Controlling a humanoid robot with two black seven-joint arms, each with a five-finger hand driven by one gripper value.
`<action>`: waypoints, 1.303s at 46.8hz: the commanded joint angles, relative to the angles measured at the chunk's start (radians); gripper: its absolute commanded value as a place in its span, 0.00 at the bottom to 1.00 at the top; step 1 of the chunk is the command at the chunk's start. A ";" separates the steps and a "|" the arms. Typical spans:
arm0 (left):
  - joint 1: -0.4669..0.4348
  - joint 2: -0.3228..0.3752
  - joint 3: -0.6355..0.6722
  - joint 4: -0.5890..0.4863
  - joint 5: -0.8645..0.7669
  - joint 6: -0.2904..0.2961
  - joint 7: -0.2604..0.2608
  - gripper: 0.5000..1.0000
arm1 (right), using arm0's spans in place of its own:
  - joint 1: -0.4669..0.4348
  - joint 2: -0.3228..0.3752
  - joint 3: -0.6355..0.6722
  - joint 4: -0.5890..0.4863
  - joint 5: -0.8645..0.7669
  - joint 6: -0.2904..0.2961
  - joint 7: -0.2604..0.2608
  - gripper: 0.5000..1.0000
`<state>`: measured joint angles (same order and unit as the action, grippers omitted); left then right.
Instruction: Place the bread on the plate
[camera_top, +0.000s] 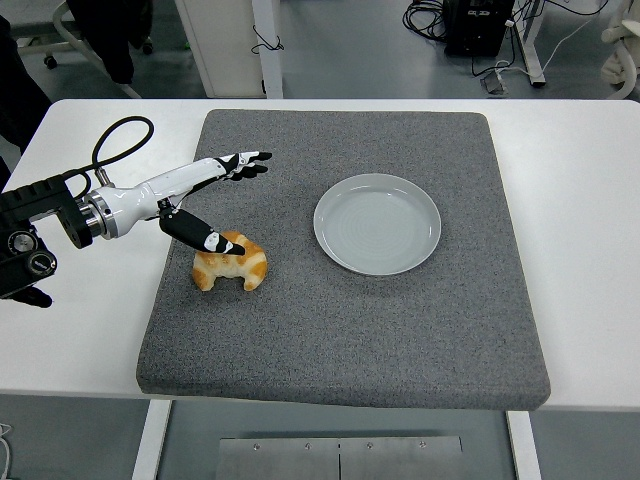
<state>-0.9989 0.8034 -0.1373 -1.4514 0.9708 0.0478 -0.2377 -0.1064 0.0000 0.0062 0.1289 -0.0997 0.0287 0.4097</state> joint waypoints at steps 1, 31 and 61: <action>0.003 0.011 0.001 -0.010 0.026 0.000 0.000 0.95 | 0.001 0.000 0.000 0.000 0.000 0.000 0.000 1.00; 0.062 0.002 0.068 -0.007 0.180 0.119 0.000 0.95 | -0.001 0.000 0.000 0.000 0.000 -0.001 0.000 1.00; 0.060 -0.018 0.074 0.011 0.255 0.145 0.086 0.94 | -0.001 0.000 0.000 0.000 0.000 0.000 0.000 1.00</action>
<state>-0.9375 0.7937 -0.0619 -1.4402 1.2094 0.1919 -0.1559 -0.1066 0.0000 0.0061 0.1289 -0.0997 0.0290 0.4096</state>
